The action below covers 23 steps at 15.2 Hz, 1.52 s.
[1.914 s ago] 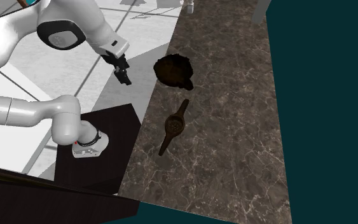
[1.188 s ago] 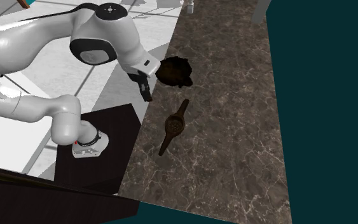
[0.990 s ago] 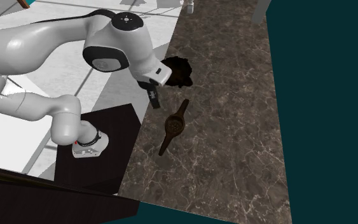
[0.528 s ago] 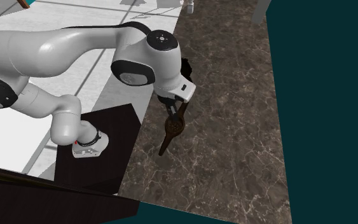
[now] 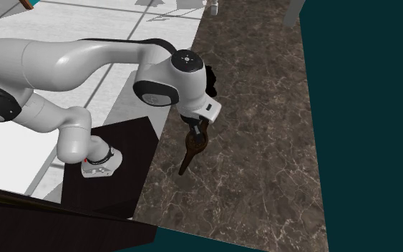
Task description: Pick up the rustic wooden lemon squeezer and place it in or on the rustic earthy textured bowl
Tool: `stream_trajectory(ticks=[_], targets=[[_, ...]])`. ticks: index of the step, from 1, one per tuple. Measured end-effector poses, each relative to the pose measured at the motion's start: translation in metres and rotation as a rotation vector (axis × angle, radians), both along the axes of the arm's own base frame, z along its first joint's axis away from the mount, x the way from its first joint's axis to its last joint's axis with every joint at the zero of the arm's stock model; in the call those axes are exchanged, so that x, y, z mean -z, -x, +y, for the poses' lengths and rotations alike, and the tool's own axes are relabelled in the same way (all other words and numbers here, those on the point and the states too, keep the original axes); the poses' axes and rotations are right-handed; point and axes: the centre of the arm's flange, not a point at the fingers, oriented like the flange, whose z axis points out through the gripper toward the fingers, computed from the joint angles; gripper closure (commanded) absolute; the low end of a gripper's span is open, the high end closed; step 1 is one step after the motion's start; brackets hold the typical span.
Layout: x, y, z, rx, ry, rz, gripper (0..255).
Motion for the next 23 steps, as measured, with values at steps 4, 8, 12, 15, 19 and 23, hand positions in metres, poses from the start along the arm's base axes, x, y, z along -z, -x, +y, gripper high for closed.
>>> stream_trajectory(ticks=[4, 8, 12, 15, 19, 23], targets=[[0.002, 0.0, 0.0, 0.0, 0.0, 0.0, 0], [0.002, 0.0, 0.0, 0.0, 0.0, 0.0, 255], [0.001, 0.0, 0.0, 0.0, 0.001, -0.002, 255], [0.001, 0.0, 0.0, 0.0, 0.001, -0.002, 255], [-0.004, 0.0, 0.0, 0.0, 0.0, -0.001, 255], [-0.024, 0.002, 0.001, 0.0, 0.0, 0.0, 255]])
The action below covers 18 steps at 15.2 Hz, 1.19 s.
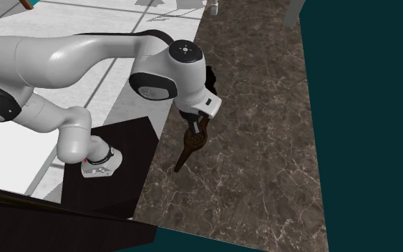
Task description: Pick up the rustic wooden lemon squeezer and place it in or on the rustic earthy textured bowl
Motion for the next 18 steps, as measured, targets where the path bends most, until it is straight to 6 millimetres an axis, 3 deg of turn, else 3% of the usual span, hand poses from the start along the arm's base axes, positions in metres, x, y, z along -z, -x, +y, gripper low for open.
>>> stream_trajectory(ticks=[18], targets=[[-0.096, -0.002, -0.001, 0.0, 0.0, 0.0, 255]])
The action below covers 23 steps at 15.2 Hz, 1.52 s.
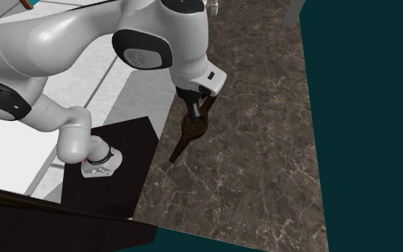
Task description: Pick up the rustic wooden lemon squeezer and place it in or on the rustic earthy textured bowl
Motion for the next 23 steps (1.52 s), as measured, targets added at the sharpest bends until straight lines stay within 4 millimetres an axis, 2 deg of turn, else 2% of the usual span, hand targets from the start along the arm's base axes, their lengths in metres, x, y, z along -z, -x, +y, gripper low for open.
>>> stream_trajectory(ticks=[9, 10, 20, 23], targets=[[-0.046, 0.001, -0.001, 0.0, 0.0, 0.0, 255], [-0.048, -0.001, 0.006, 0.0, 0.0, 0.0, 255], [-0.061, -0.033, 0.128, -0.002, 0.0, 0.001, 255], [-0.064, -0.037, 0.167, -0.002, 0.0, 0.0, 255]])
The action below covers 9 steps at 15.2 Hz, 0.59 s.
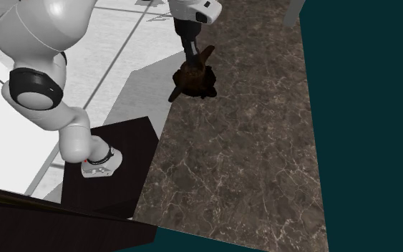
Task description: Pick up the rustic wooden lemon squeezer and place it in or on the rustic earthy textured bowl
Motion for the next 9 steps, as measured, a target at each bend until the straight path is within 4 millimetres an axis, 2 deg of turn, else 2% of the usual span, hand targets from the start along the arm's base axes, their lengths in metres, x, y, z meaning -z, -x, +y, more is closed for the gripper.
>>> stream_trajectory(ticks=[6, 9], targets=[[-0.006, -0.019, 0.076, 0.0, 0.0, 0.0, 255], [0.006, -0.022, 0.085, 0.001, 0.0, 0.001, 255]])
